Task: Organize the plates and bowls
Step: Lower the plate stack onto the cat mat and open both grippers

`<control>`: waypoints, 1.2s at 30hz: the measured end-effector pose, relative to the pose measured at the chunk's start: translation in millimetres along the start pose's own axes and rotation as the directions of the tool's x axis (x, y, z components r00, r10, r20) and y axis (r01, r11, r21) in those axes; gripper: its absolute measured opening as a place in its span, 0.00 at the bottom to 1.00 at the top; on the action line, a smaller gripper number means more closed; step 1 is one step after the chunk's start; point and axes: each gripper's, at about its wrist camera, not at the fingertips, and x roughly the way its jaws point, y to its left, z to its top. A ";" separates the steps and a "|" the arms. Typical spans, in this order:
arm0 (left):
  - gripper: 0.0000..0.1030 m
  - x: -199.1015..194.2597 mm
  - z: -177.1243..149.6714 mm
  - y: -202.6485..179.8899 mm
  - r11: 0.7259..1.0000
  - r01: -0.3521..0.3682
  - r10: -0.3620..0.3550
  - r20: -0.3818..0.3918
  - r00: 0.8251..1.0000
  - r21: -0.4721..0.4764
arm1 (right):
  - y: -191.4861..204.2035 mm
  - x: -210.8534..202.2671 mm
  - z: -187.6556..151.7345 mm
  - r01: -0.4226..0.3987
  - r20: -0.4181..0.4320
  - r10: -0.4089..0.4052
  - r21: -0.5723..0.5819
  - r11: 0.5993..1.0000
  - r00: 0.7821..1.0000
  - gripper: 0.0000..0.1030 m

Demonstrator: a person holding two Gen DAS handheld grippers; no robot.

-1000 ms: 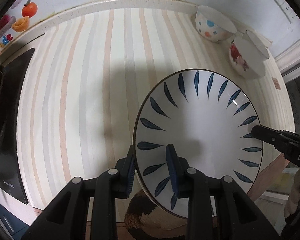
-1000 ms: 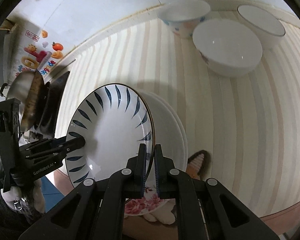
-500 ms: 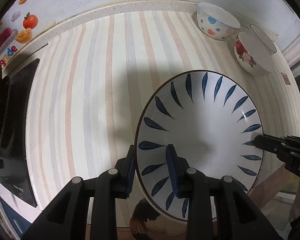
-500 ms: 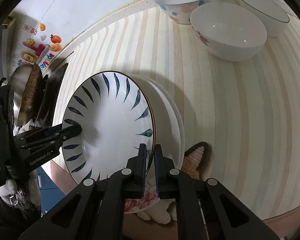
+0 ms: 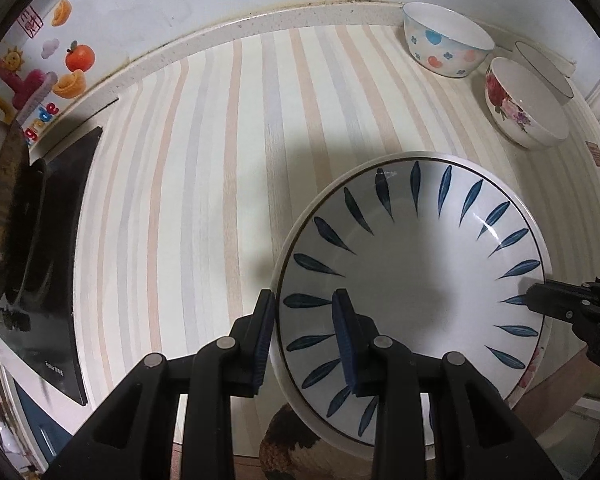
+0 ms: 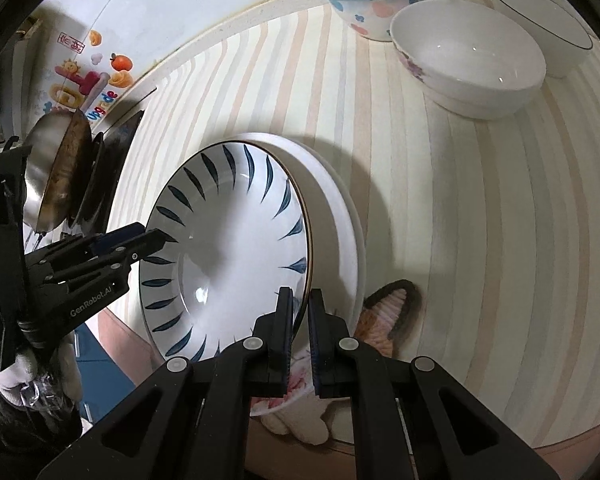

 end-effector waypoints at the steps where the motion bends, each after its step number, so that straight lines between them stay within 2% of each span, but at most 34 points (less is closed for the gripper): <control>1: 0.26 0.0 -1.1 -0.6 1.000 -0.003 0.003 0.003 1.000 -0.002 | -0.4 0.3 0.2 0.000 -0.002 0.000 -0.006 1.000 1.000 0.09; 7: 0.26 -1.6 -2.7 -0.1 0.999 0.002 -0.002 -0.003 1.000 -0.035 | -5.5 -0.2 0.4 0.007 -0.025 -0.007 -0.003 1.000 1.000 0.10; 10: 0.26 -12.0 -8.0 1.4 0.997 0.040 -0.040 -0.006 0.999 -0.070 | -6.7 -2.1 -0.1 0.007 -0.031 -0.006 0.024 1.000 0.999 0.11; 13: 0.27 -31.7 -15.4 0.3 0.995 0.053 -0.053 0.010 0.999 -0.087 | -2.6 -11.0 -0.9 0.039 -0.024 -0.038 0.038 0.999 0.999 0.11; 16: 0.27 -60.8 -26.5 -0.2 0.992 0.067 -0.063 0.042 0.997 -0.106 | 12.2 -36.5 -7.6 0.054 0.022 -0.054 0.024 0.998 0.998 0.13; 18: 0.27 -81.9 -35.9 0.1 0.990 0.077 -0.069 0.068 0.995 -0.115 | 26.0 -57.8 -15.0 0.080 0.062 -0.080 0.006 0.997 0.995 0.23; 19: 0.27 -96.2 -42.0 0.4 0.990 0.079 -0.069 0.090 0.994 -0.120 | 33.3 -69.7 -19.8 0.091 0.086 -0.090 -0.001 0.996 0.992 0.32; 21: 0.29 -118.6 -52.3 0.8 0.989 0.079 -0.064 0.123 0.990 -0.124 | 45.7 -92.0 -30.2 0.109 0.131 -0.108 -0.005 0.994 0.986 0.44; 24: 0.35 -148.9 -66.1 0.5 0.989 0.082 -0.061 0.165 0.984 -0.123 | 62.7 -122.6 -48.9 0.128 0.175 -0.125 -0.004 0.992 0.977 0.54; 25: 0.39 -158.0 -70.6 1.3 0.989 0.083 -0.060 0.182 0.981 -0.121 | 66.3 -131.6 -55.2 0.133 0.185 -0.130 -0.007 0.991 0.974 0.61; 27: 0.51 -176.1 -81.7 2.2 0.989 0.079 -0.052 0.213 0.976 -0.121 | 78.4 -150.9 -71.3 0.148 0.216 -0.140 -0.020 0.989 0.966 0.69; 29: 0.72 -192.6 -93.6 2.3 0.989 0.081 -0.051 0.238 0.970 -0.121 | 90.1 -166.5 -85.0 0.167 0.238 -0.153 -0.042 0.985 0.959 0.78; 32: 0.78 -211.2 -110.8 3.2 0.988 0.087 -0.051 0.264 0.963 -0.130 | 103.9 -184.2 -106.4 0.189 0.266 -0.167 -0.059 0.980 0.949 0.86; 34: 0.84 -219.6 -119.4 4.0 0.987 0.087 -0.047 0.270 0.962 -0.136 | 113.1 -193.0 -119.3 0.217 0.286 -0.190 -0.063 0.974 0.939 0.87; 36: 0.85 -228.0 -128.4 3.7 0.986 0.089 -0.047 0.276 0.960 -0.141 | 120.8 -202.4 -131.8 0.215 0.309 -0.185 -0.066 0.974 0.933 0.89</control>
